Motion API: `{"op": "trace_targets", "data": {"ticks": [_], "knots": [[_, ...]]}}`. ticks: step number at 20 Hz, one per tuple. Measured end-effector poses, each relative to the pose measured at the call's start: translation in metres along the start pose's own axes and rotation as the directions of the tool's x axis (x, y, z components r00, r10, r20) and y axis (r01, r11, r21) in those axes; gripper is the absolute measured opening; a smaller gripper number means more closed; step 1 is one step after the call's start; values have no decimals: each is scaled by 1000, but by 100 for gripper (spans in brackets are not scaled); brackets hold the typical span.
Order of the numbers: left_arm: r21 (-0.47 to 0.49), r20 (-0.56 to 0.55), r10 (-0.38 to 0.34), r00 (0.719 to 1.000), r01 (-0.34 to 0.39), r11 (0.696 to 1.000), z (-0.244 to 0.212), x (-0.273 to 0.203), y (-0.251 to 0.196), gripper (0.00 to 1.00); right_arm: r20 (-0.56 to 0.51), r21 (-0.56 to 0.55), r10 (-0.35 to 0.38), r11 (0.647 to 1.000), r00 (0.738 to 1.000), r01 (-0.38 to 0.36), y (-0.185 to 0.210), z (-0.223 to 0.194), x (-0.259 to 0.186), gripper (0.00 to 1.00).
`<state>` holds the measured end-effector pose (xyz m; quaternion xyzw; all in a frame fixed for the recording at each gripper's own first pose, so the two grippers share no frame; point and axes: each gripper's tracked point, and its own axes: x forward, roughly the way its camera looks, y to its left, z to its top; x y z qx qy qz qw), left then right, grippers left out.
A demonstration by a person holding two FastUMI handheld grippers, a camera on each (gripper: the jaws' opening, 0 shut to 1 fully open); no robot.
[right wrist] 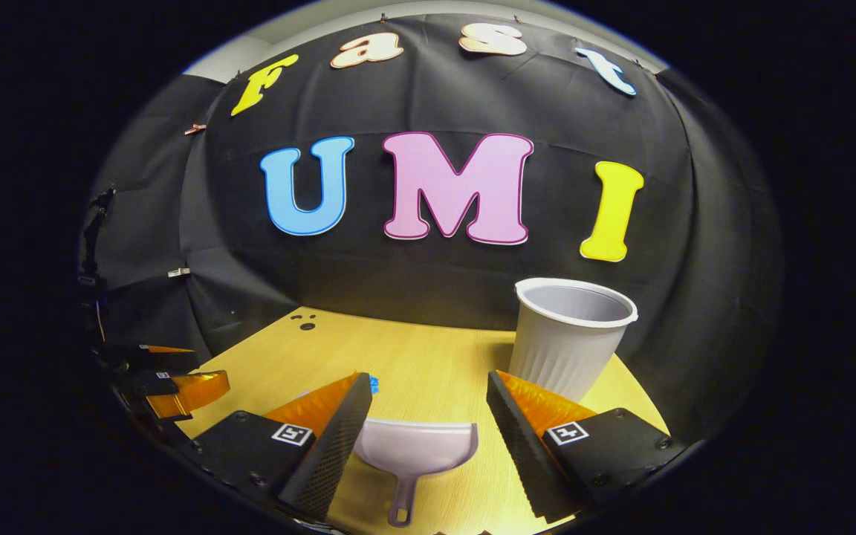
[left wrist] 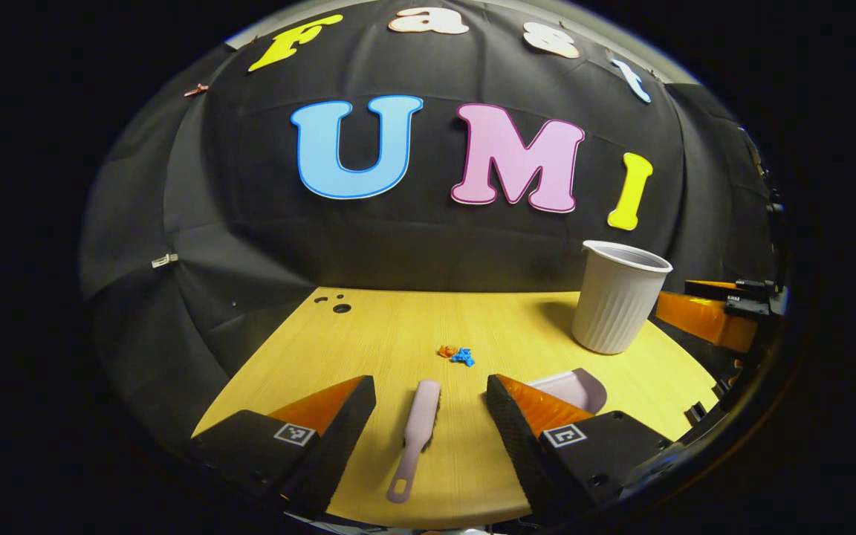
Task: Pick up the small broom and dustpan from the desktop, sweep the trash into the dustpan with the broom, and then empty the trash into the garbage bin.
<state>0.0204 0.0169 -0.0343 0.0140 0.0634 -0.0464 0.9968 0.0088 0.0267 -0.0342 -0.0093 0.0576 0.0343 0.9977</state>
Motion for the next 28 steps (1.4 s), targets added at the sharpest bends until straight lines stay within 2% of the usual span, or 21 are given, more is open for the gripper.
{"op": "trace_targets", "data": {"ticks": [8, 13, 15, 17, 20, 23, 28], "knots": [[13, -109, -20, 994, 21, 1000, -22, 17, 13, 95, -13, -5, -13, 1000, 1000, 13, -5, -7, 6, 98], [18, -254, -38, 966, 44, 999, -56, 41, 18, 95, -22, -4, -33, 999, 999, 32, -13, -11, 4, 98], [16, -340, -45, 939, 53, 998, -78, 52, 21, 95, -29, -3, -40, 999, 999, 40, -16, -14, 1, 98], [26, -425, -13, 905, 27, 999, -98, 61, 31, 96, -42, -2, -47, 999, 998, 47, -18, -19, -2, 98], [29, -542, -25, 840, 48, 998, -129, 77, 26, 96, -63, -7, -60, 998, 996, 59, -22, -28, -8, 98], [60, -622, -16, 783, 68, 996, -152, 91, 25, 95, -80, -5, -77, 997, 994, 77, -26, -34, -18, 98], [41, -712, -20, 702, 70, 997, -183, 110, 25, 95, -110, 22, -119, 992, 987, 122, -37, -46, -30, 98]]}}
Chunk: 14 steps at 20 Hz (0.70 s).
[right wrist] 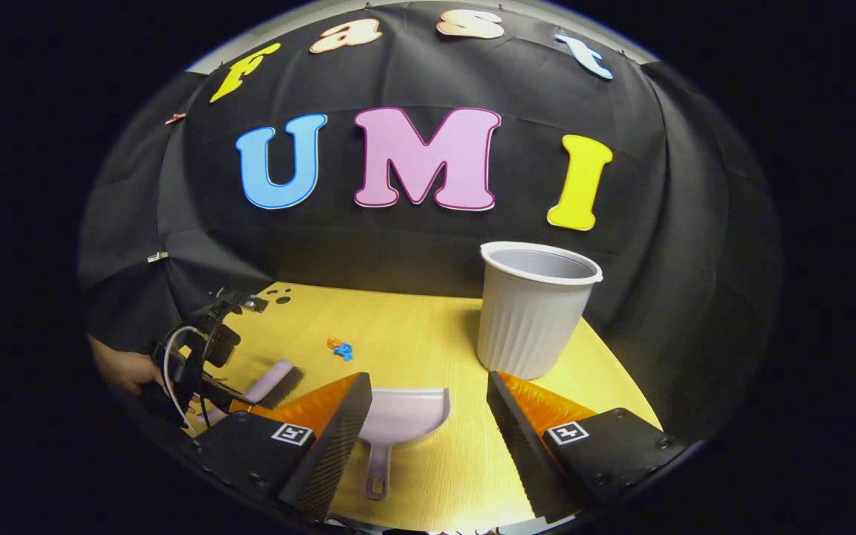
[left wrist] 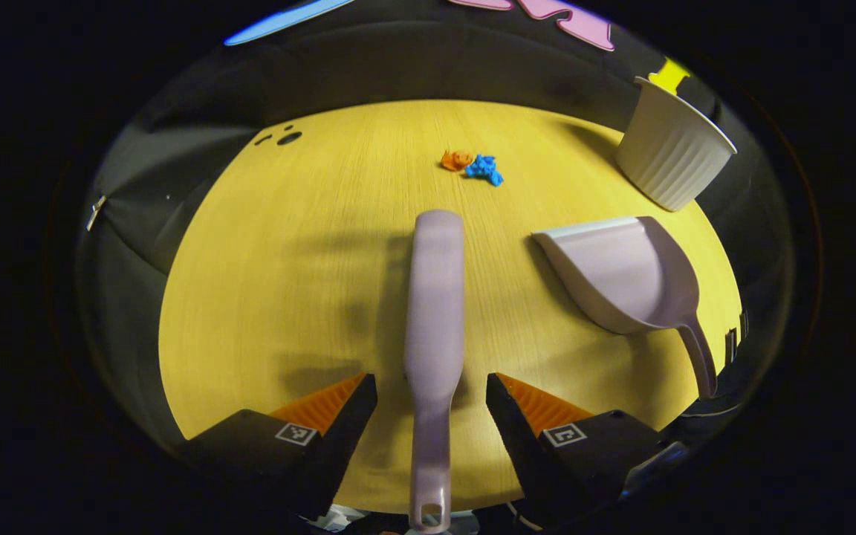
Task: Pick up the small broom and dustpan from the desktop, sweep the trash into the dustpan with the broom, and then empty the trash into the garbage bin.
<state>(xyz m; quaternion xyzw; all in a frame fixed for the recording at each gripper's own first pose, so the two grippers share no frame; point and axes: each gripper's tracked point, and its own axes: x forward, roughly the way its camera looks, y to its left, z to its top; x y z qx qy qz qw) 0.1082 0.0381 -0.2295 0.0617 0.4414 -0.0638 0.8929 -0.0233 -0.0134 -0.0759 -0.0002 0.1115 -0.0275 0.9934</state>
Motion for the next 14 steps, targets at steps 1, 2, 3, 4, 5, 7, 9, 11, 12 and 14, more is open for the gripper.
{"op": "trace_targets", "data": {"ticks": [1, 2, 3, 4, 5, 7, 9, 11, 12, 14], "knots": [[-2, -12, 3, 1000, -3, 1000, 0, 4, 2, 94, -5, 7, -12, 1000, 1000, 12, -3, -2, -2, 98], [-1, -21, 3, 1000, -4, 1000, -1, 7, 2, 94, -10, 15, -24, 1000, 1000, 24, -7, -3, -3, 98], [2, -27, 8, 1000, -8, 1000, 0, 10, 3, 94, -14, 22, -36, 999, 999, 36, -10, -4, -3, 98], [9, -30, 9, 1000, -9, 1000, 1, 13, 3, 94, -19, 29, -45, 999, 999, 46, -12, -6, -4, 98], [14, -33, 7, 999, -7, 1000, 1, 16, 2, 90, -26, 37, -52, 998, 998, 53, -14, -7, -4, 98], [43, -32, 17, 999, -15, 999, 3, 16, 2, 81, -39, 47, -63, 997, 997, 65, -16, -10, -3, 98], [69, -43, 10, 999, -7, 998, 1, 18, -2, 77, -50, 46, -66, 997, 997, 69, -16, -12, -3, 98], [81, -33, 6, 999, -3, 997, 1, 21, -4, 69, -62, 39, -59, 997, 996, 61, -12, -15, -2, 98], [80, -17, 6, 1000, -5, 997, 4, 19, -4, 64, -69, 34, -53, 998, 996, 56, -11, -16, 0, 98], [55, 4, 11, 1000, -11, 998, 4, 21, -4, 49, -95, 29, -37, 999, 995, 40, -6, -20, 6, 98]]}}
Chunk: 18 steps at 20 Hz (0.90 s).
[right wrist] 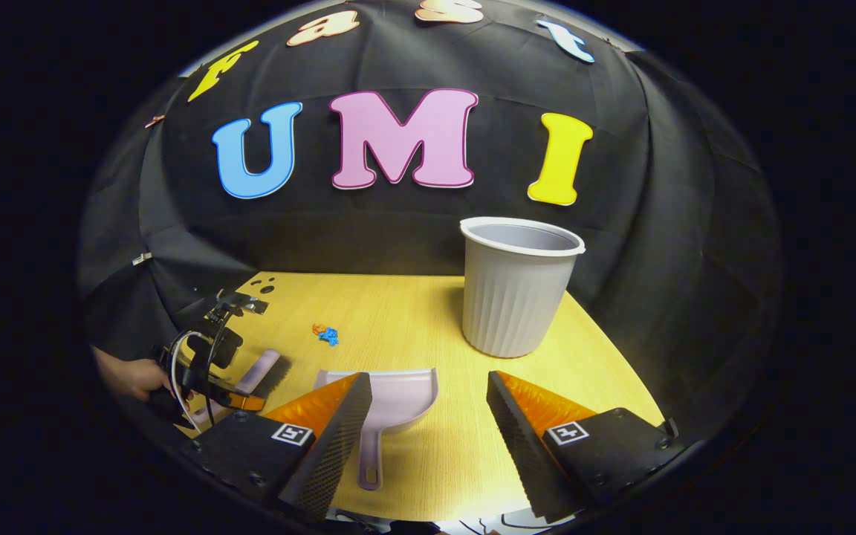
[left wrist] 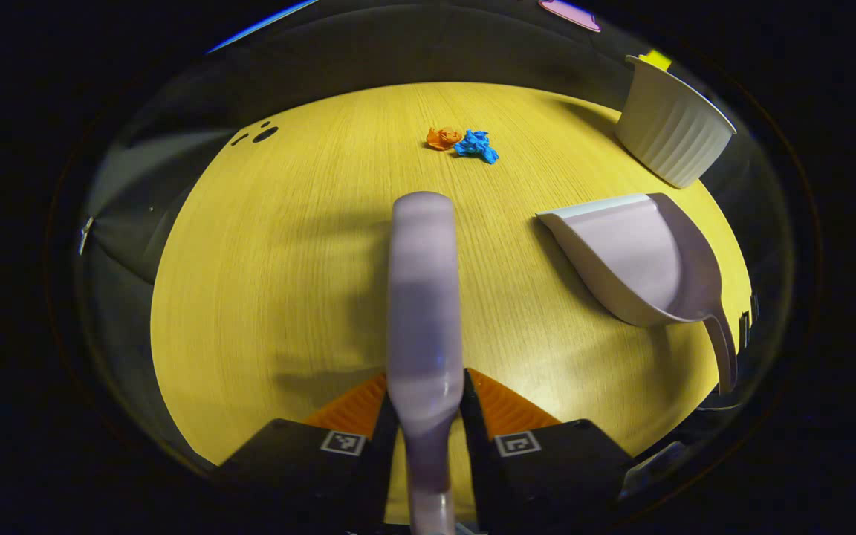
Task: Pick up the small broom and dustpan from the desktop, sweep the trash into the dustpan with the broom, and then empty the trash into the garbage bin.
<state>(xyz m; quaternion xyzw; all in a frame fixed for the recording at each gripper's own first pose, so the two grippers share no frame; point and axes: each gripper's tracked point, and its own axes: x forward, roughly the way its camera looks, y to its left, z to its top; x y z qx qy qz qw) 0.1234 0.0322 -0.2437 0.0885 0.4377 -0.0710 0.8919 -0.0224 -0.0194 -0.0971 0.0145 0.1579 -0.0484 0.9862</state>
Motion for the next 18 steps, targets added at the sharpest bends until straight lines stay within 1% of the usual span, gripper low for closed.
{"op": "trace_targets", "data": {"ticks": [1, 2, 3, 5, 7, 9, 10, 12, 14, 15, 18], "knots": [[-7, 12, 4, 1000, -4, 1000, 0, 0, 1, 41, -16, 4, 11, 1000, 1000, -11, 5, -2, 3, 98], [-8, 30, 4, 1000, -4, 1000, 1, 1, 1, 38, -32, 14, 27, 1000, 999, -26, 10, -4, 5, 98], [-7, 46, 1, 999, -1, 1000, 1, 1, 1, 39, -49, 29, 44, 999, 998, -43, 17, -8, 7, 98], [-2, 69, -11, 998, 11, 1000, 1, 1, 3, 30, -98, 52, 86, 995, 991, -82, 33, -18, 9, 98], [-34, 96, -32, 995, 35, 999, 1, -3, 3, 26, -142, 46, 115, 993, 983, -109, 42, -28, 12, 98], [-65, 128, -37, 991, 46, 997, -2, -12, 5, 25, -175, 35, 134, 991, 975, -130, 49, -37, 13, 98], [-63, 151, -34, 988, 44, 997, -2, -17, 7, 24, -194, 34, 145, 989, 970, -141, 52, -41, 15, 98], [-50, 191, -35, 981, 45, 998, -2, -33, 9, 25, -237, 35, 151, 988, 960, -147, 56, -53, 19, 98], [-60, 227, -33, 973, 48, 997, -2, -51, 10, 24, -279, 42, 156, 988, 948, -151, 58, -64, 24, 98], [-68, 245, -34, 969, 52, 996, -3, -61, 10, 25, -301, 48, 157, 988, 941, -150, 59, -71, 28, 98], [-104, 279, -31, 960, 62, 993, -9, -87, 12, 25, -385, 55, 136, 991, 913, -124, 56, -96, 42, 99]]}}
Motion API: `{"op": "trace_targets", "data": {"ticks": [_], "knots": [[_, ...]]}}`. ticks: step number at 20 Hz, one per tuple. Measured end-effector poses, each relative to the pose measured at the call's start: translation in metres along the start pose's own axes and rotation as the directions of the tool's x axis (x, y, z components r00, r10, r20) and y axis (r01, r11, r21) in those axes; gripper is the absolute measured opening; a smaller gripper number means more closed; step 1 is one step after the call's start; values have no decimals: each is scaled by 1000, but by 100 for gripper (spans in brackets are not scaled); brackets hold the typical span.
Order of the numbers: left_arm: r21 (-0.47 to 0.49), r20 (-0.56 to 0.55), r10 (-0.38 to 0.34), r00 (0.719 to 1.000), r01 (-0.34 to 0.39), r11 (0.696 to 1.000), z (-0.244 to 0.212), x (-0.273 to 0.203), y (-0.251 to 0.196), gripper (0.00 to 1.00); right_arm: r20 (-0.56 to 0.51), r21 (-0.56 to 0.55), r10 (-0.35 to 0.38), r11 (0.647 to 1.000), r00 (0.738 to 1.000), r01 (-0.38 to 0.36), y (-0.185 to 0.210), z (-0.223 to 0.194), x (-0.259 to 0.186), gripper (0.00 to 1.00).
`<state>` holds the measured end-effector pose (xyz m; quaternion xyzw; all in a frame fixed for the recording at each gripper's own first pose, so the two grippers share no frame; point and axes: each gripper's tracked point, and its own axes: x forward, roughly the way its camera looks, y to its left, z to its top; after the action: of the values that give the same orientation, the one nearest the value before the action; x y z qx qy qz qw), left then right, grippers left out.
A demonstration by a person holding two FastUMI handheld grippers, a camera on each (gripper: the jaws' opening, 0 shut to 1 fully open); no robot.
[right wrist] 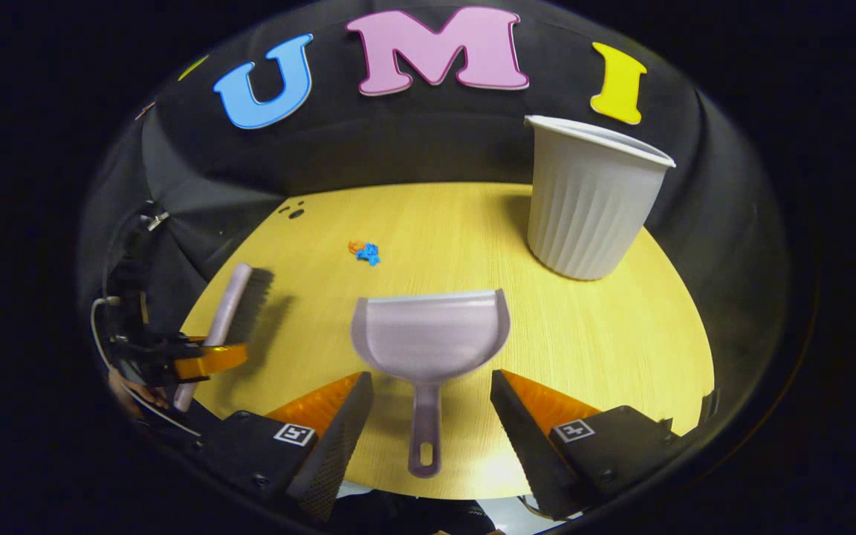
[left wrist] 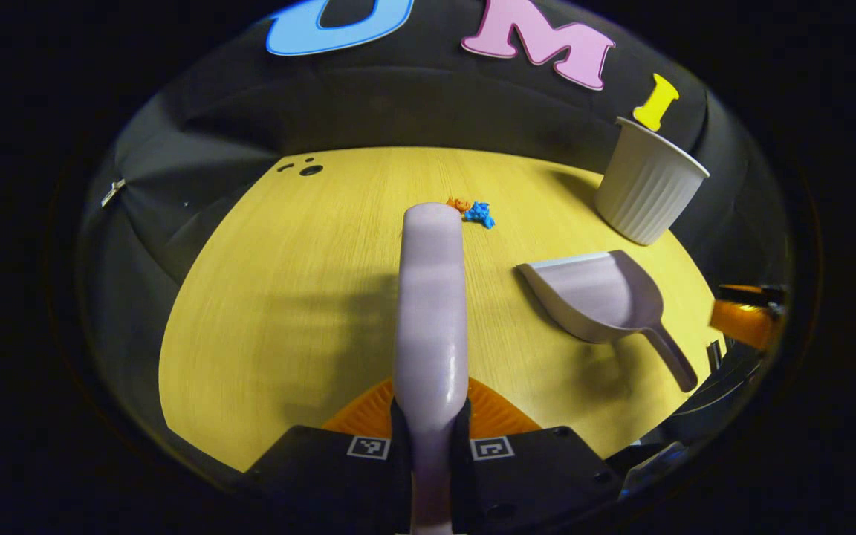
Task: Pick up the small broom and dustpan from the desktop, sweep the trash into the dustpan with the broom, and then empty the trash into the garbage bin.
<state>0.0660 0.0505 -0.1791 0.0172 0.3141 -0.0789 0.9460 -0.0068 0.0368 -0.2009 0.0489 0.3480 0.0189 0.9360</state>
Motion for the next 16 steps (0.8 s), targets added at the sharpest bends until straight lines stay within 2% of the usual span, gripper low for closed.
{"op": "trace_targets", "data": {"ticks": [6, 11, 15, 16], "knots": [[-72, 11, 31, 999, -30, 997, -11, -33, 9, 25, -186, -11, -26, 1000, 982, 25, 2, -52, 46, 99], [-109, -18, 71, 997, -73, 991, -27, -41, 19, 27, -308, -9, -79, 997, 948, 80, -2, -74, 79, 98], [-135, -27, 91, 995, -94, 986, -30, -45, 24, 25, -361, -24, -104, 994, 927, 102, -9, -80, 96, 85], [-136, -26, 97, 995, -99, 986, -29, -45, 25, 25, -354, -16, -102, 995, 930, 103, -8, -77, 98, 73]]}}
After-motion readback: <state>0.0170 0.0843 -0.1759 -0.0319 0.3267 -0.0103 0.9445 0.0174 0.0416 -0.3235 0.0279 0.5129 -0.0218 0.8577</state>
